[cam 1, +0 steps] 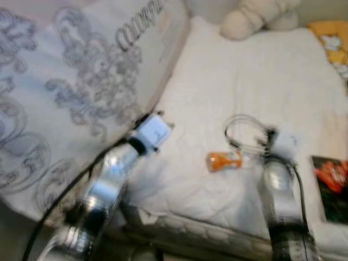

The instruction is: Clean up the room

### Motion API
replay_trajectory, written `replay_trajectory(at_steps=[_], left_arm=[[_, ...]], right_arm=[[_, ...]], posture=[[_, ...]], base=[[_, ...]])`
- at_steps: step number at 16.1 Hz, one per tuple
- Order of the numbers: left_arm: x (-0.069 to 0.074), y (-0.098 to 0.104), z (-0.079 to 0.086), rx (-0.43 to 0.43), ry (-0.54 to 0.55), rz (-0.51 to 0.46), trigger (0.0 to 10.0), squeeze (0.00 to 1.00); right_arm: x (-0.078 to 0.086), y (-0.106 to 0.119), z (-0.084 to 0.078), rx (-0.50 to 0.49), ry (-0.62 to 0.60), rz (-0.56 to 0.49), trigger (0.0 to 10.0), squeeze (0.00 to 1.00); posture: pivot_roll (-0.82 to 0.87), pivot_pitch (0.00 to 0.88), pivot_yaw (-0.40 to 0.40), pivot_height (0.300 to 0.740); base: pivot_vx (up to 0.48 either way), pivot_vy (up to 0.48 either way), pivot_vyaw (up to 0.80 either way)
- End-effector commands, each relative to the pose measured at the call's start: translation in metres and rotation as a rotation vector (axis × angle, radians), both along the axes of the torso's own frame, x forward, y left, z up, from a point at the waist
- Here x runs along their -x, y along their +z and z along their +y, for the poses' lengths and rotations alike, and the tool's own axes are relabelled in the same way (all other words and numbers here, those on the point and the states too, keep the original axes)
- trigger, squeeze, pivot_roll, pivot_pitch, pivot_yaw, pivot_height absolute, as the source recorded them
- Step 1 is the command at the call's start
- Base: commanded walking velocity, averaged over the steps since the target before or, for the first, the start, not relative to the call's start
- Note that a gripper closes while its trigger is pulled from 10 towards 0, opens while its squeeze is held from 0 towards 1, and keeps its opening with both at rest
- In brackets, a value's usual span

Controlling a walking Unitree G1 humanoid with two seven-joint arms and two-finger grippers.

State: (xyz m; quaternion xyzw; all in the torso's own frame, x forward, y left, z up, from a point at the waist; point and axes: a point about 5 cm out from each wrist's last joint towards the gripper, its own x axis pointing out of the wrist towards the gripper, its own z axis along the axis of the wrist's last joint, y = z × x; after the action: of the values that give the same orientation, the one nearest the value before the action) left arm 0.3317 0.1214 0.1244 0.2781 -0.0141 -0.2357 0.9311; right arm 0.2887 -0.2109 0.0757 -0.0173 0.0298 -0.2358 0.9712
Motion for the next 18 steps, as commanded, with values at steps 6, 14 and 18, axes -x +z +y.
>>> replay_trajectory(at_steps=[6,14,18], left_arm=[[-0.037,-0.016,-0.033,-0.035,0.036,0.164,10.0,0.00],[0.002,-0.079,-0.077,-0.290,-0.080,0.347,10.0,0.00],[0.004,-0.083,-0.081,-0.339,-0.035,0.307,10.0,0.00]], right_arm=[[0.105,-0.035,0.010,0.100,0.054,0.198,10.0,0.00],[0.154,-0.030,0.028,0.047,0.283,0.322,10.0,0.00],[0.160,-0.027,0.025,0.048,0.298,0.358,10.0,0.00]], posture=[[-0.08,0.042,0.057,0.740],[-0.20,0.061,0.052,0.740],[-0.23,0.069,0.048,0.740]], base=[[0.000,0.000,0.00],[0.000,0.000,0.00],[0.000,0.000,0.00]])
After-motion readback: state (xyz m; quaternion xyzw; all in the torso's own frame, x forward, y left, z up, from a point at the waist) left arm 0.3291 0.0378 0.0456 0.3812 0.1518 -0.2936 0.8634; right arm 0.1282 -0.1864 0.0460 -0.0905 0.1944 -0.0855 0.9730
